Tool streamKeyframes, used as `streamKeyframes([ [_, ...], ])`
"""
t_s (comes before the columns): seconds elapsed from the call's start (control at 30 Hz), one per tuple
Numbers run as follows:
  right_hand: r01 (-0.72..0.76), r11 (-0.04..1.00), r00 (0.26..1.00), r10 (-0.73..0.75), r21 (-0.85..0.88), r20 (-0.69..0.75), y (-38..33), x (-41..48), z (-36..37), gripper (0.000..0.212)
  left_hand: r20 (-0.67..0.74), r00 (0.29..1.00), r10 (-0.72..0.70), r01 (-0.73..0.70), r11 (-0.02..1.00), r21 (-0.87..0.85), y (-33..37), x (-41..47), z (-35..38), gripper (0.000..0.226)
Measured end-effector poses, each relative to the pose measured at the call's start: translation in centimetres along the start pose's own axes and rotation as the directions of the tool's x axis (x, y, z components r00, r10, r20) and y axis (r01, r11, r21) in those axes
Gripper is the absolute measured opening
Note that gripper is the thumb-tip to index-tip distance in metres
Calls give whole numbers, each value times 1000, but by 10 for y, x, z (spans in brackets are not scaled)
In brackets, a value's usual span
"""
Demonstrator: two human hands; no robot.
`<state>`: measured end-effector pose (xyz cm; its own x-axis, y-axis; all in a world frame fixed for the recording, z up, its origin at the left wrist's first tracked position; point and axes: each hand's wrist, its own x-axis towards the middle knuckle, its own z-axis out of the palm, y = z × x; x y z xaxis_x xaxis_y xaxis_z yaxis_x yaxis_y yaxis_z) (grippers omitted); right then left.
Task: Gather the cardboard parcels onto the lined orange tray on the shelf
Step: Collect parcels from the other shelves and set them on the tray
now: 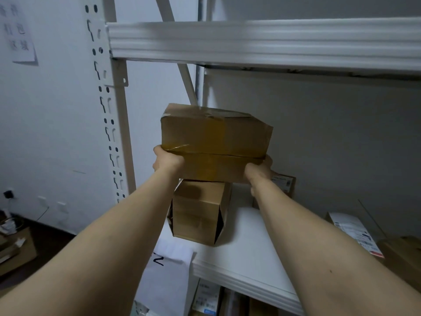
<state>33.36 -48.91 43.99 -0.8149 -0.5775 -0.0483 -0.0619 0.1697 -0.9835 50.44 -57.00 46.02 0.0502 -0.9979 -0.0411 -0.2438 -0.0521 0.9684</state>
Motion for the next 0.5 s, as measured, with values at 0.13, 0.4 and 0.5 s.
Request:
streamKeyframes([
  [0.13, -2, 995, 1000, 5, 95, -28, 7, -9, -18, 73, 6, 1000, 20, -20, 1000, -16, 8, -22, 6, 44],
  [0.4, -71, 991, 991, 83, 110, -104, 25, -33, -85, 73, 23, 997, 68, -68, 997, 40, 16, -90, 28, 40],
  [0.5, -129, 984, 989, 136, 119, -52, 41, -47, -114, 76, 44, 996, 83, -86, 993, 75, 18, -118, 38, 39],
])
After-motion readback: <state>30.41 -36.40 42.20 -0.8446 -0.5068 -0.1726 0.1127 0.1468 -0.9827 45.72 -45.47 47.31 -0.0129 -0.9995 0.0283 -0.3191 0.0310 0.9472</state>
